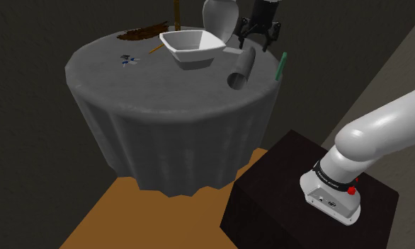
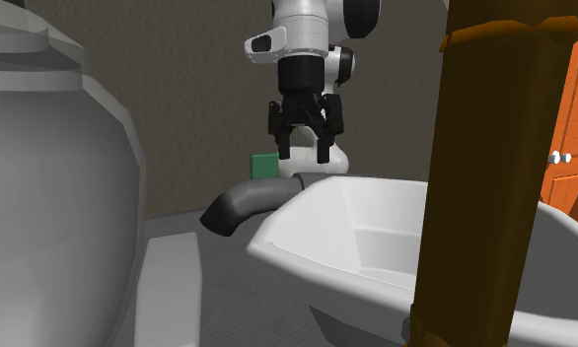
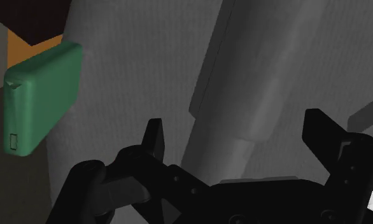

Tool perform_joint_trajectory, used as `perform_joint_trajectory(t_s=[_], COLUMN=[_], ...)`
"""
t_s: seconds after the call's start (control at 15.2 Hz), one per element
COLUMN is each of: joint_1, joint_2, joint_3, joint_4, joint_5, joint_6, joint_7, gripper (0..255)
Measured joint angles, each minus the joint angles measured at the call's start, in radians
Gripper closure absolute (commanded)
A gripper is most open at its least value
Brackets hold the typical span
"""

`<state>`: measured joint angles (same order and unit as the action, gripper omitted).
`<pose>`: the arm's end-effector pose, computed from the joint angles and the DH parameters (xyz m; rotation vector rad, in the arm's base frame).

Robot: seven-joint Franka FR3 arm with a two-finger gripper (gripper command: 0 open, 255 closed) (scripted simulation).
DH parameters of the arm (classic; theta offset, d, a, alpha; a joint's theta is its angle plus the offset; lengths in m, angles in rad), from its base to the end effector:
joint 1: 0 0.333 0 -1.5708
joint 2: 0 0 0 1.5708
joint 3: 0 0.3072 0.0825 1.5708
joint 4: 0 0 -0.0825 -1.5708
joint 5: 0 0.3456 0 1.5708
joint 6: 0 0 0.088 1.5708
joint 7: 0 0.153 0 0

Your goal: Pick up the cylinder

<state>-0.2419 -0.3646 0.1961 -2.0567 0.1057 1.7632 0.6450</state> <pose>0.4216 0.0039 0.5397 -2.8915 1.0850 -0.0808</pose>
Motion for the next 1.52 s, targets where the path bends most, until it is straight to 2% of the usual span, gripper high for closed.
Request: perform_joint_trajectory(t_s=[0.13, 0.26, 0.73, 0.79, 1.52], joint_1=[-0.035, -0.055, -0.059, -0.059, -0.059], joint_2=[0.074, 0.115, 0.131, 0.132, 0.13], joint_3=[0.014, 0.018, 0.023, 0.023, 0.023], joint_4=[0.059, 0.088, 0.016, 0.009, 0.011], joint_5=[-0.022, -0.036, -0.04, -0.04, -0.04], joint_6=[0.006, 0.01, 0.097, 0.104, 0.101], joint_7=[0.13, 0.21, 0.239, 0.239, 0.239], gripper=[0, 0, 0, 255, 255])
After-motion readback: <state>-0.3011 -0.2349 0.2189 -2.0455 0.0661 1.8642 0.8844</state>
